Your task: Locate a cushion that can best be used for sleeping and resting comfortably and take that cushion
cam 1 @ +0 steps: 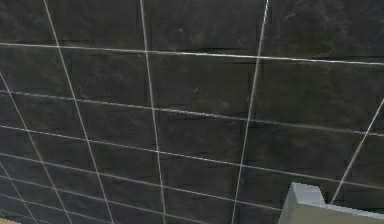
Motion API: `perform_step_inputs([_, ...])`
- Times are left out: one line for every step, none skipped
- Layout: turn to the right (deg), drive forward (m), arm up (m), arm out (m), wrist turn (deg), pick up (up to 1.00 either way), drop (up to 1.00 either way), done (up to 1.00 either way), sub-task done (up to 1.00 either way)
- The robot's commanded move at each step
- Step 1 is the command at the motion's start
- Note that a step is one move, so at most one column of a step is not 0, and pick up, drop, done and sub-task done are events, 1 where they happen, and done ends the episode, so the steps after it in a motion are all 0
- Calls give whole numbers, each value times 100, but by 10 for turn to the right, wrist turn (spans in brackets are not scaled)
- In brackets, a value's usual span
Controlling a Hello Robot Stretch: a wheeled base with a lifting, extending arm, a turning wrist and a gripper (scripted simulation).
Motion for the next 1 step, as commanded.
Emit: perform_step_inputs([0,0,0,0,0,0,0,100,0])
